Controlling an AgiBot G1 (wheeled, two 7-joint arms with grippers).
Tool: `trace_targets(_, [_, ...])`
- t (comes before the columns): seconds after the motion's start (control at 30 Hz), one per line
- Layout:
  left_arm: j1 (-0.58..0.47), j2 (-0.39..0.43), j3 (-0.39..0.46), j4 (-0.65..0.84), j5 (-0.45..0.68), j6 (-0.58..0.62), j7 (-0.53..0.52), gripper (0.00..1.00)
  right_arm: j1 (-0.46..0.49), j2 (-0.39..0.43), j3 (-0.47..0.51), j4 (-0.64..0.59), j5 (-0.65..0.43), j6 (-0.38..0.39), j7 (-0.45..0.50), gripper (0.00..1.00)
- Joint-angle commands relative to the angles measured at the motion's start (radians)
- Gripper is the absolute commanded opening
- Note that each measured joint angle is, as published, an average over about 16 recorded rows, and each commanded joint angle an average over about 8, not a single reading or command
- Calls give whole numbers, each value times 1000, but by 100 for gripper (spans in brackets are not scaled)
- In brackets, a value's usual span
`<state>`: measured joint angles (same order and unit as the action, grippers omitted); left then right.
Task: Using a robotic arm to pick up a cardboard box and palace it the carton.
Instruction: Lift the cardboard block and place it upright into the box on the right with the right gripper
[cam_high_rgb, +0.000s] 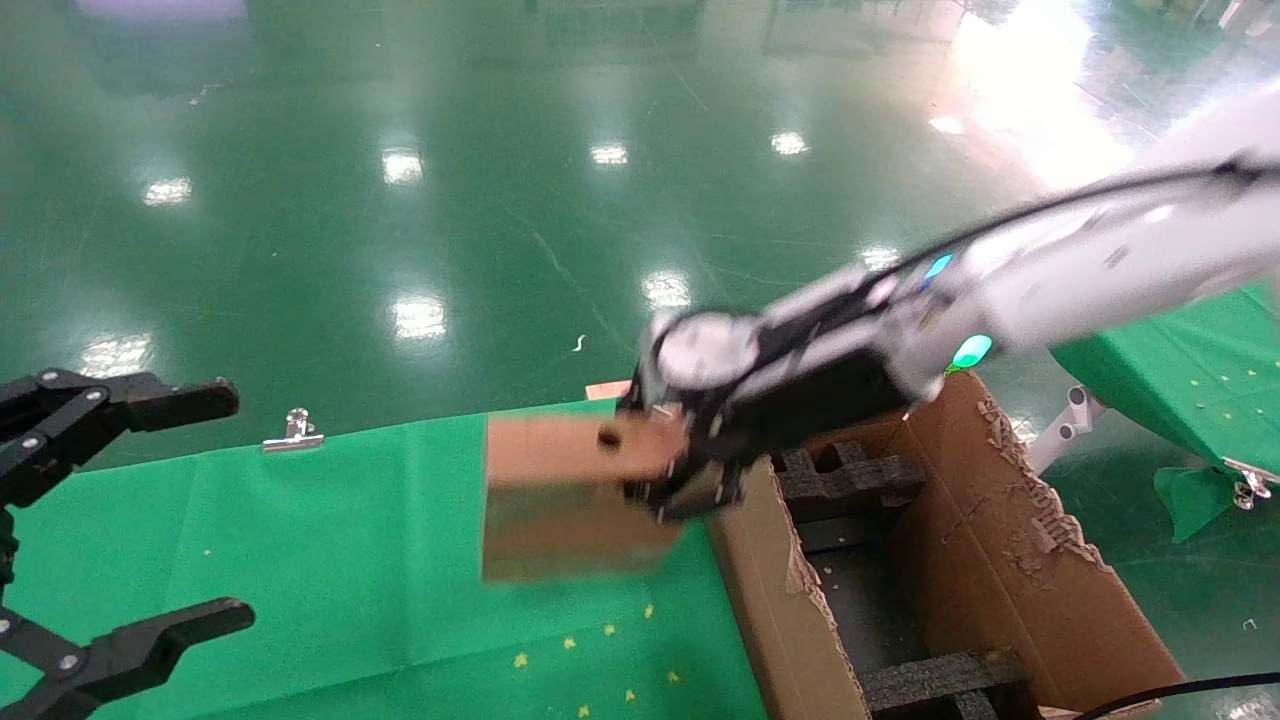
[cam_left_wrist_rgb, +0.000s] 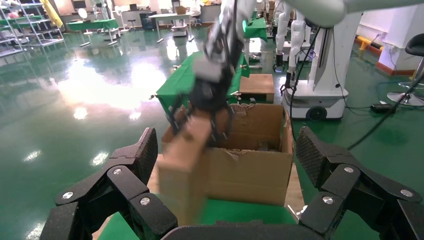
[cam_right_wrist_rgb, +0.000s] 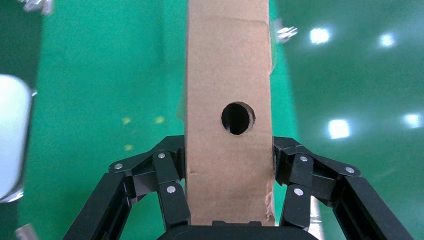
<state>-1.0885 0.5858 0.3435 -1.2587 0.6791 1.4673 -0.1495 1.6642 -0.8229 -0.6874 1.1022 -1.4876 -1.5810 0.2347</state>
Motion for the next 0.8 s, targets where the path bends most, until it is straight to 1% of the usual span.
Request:
trace_targets(0.03, [0, 0, 0, 0, 0, 0, 0, 100, 47, 15, 3, -28, 30, -6, -7, 0])
trace_targets(0.2, [0, 0, 0, 0, 0, 0, 0, 100, 141, 37, -38, -132, 115, -11, -63, 0])
trace_targets(0.43, [0, 0, 0, 0, 0, 0, 0, 100, 218, 69, -146, -241, 192, -15, -150, 0])
trace_targets(0.63, [0, 0, 0, 0, 0, 0, 0, 100, 282, 155, -242, -324, 228, -15, -204, 0])
trace_targets(0.8, [0, 0, 0, 0, 0, 0, 0, 100, 345, 237, -311, -399, 222, -12, -239, 0])
